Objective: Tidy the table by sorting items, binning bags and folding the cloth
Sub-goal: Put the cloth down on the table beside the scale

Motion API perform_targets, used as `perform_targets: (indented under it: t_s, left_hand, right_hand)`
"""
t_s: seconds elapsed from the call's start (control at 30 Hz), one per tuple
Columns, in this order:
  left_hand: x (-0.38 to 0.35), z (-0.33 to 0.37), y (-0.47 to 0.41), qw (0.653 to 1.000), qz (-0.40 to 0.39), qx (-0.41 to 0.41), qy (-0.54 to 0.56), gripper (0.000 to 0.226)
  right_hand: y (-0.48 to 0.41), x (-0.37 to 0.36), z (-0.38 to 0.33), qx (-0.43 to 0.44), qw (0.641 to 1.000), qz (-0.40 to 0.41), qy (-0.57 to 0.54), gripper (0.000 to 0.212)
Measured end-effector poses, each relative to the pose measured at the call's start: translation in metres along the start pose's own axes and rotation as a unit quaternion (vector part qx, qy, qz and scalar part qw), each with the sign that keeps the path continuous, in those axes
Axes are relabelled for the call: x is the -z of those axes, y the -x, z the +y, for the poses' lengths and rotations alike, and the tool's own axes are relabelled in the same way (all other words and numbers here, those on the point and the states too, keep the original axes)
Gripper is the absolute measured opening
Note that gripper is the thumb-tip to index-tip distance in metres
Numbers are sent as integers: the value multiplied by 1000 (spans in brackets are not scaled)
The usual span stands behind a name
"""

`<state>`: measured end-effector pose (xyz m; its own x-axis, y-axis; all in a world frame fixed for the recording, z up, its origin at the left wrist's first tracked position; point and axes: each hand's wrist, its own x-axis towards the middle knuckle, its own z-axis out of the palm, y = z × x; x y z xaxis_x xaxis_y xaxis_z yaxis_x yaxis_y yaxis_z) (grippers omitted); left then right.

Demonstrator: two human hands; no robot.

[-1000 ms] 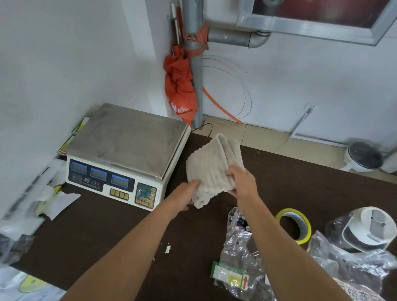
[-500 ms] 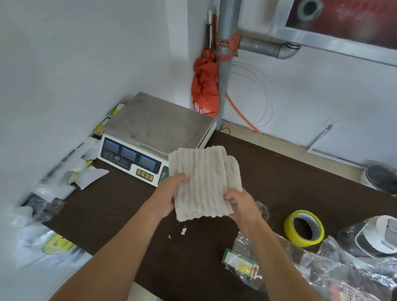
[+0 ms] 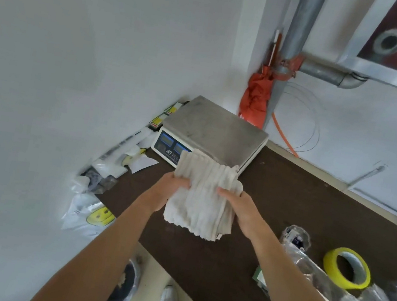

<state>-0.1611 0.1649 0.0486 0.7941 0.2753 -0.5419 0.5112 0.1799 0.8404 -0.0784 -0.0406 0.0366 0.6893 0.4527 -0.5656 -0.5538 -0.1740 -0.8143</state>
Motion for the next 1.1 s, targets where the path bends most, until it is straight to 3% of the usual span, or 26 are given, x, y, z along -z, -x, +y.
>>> perform_targets:
  t_s: [0.07,0.17,0.3,0.43,0.57,0.63,0.73,0.8,0.97,1.1]
  left_hand:
    - [17,-1,4,1000,9,1,-23,40]
    - [41,-5,0,995,46,7,-87,35]
    - [73,-13,-16,973,120,10,-197,36]
    - [104,-23,-29,945,164,7,-282,28]
    - [124,-27,-46,922,171,-2,-347,38]
    - [132,-29,-55,919,165,7,-357,53]
    - [140,-31,-67,934,153,19,-322,64]
    - [142,-32,-73,938,151,22,-311,67]
    - [132,-37,-80,920,164,-5,-357,65]
    - [117,-39,-82,921,150,-21,-360,52]
  right_hand:
    - [-4,-16,3,-10,1000,11,10,45]
    - [-11,-42,10,-21,999,24,22,42]
    - [-18,-78,19,-5,998,-11,64,21]
    - [-33,-109,28,7,995,-40,87,21]
    - [-54,-132,37,-4,996,-34,82,19]
    - [-61,-139,41,-27,995,-31,92,22]
    - [-74,-141,47,-66,991,-29,110,66]
    - [-76,-139,47,-87,989,-12,119,78]
    - [-78,-130,47,-98,985,20,139,79]
    - [-74,-127,48,-97,981,1,169,56]
